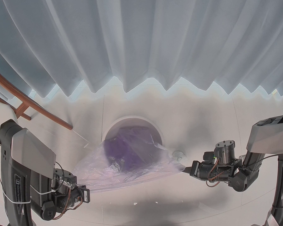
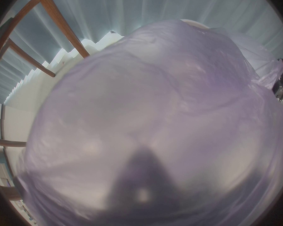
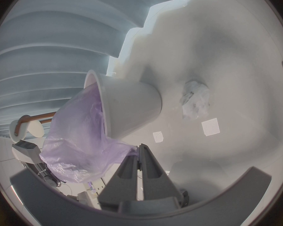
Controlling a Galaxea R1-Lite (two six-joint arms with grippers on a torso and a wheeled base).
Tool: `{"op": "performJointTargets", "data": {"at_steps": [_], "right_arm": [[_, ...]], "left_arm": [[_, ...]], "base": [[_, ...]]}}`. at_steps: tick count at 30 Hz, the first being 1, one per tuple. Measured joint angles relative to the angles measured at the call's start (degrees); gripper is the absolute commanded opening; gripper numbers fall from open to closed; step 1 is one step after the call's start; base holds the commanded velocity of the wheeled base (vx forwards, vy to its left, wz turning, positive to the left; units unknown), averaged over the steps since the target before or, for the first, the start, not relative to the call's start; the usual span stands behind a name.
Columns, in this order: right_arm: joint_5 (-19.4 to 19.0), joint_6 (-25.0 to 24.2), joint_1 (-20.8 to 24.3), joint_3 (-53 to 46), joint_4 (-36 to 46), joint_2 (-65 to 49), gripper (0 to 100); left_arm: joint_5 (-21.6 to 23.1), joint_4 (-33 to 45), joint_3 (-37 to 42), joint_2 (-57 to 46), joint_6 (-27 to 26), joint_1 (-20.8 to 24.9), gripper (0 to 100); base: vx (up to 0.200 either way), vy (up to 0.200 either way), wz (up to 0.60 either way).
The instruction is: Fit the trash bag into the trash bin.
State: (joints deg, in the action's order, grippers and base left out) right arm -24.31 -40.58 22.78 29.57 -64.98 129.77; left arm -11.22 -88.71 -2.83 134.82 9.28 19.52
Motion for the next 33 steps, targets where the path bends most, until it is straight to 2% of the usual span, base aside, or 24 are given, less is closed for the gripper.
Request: {"op": "performJointTargets", "data": {"at_steps": [7, 30, 33], "right_arm": [[5.8, 1.0, -0.3, 2.6, -0.4, 1.7, 0], [6.7, 1.3, -4.5, 5.1, -3.5, 3.1, 0], [5.4, 1.3, -4.0, 3.9, -3.5, 2.0, 0]], "left_arm": [[-1.5, 0.0, -2.9, 1.4, 0.2, -0.5, 0], [-3.3, 0.4, -6.0, 4.1, 0.1, -4.7, 0], [-2.9, 0.4, -5.1, 3.8, 0.2, -4.3, 0]], "base": [[0.000, 0.000, 0.00], [0.000, 0.000, 0.00], [0.000, 0.000, 0.00]]}}
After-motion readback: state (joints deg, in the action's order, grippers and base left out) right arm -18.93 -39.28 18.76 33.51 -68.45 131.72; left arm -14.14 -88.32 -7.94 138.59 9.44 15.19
